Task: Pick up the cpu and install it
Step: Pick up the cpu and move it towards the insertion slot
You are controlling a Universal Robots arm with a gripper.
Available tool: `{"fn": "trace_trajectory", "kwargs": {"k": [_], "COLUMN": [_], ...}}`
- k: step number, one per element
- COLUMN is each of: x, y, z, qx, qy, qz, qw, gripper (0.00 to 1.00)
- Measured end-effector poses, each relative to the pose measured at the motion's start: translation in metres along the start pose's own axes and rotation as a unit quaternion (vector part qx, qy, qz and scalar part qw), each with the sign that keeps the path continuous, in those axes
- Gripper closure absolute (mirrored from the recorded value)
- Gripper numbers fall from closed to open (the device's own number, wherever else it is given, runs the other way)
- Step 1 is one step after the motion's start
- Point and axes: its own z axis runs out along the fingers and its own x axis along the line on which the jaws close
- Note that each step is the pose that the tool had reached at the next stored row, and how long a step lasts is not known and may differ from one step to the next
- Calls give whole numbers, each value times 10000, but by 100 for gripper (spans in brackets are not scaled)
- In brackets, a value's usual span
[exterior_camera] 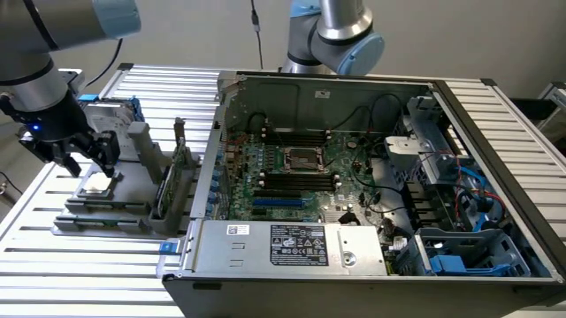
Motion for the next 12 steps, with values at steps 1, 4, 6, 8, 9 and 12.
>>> {"fn": "trace_trajectory", "kwargs": {"k": [1, 4, 6, 8, 9, 12], "x": [0, -6, -14, -16, -16, -17], "y": [0, -4, -10, -14, -15, -17], "z": [6, 37, 63, 83, 90, 118], "qx": [-4, -12, -15, -22, -25, -41], "qy": [22, 63, 76, 82, 82, 89], "qz": [1, 2, 3, 4, 8, 14], "qw": [10000, 10000, 10000, 10000, 10000, 10000], "gripper": [35, 35, 35, 35, 35, 35]}}
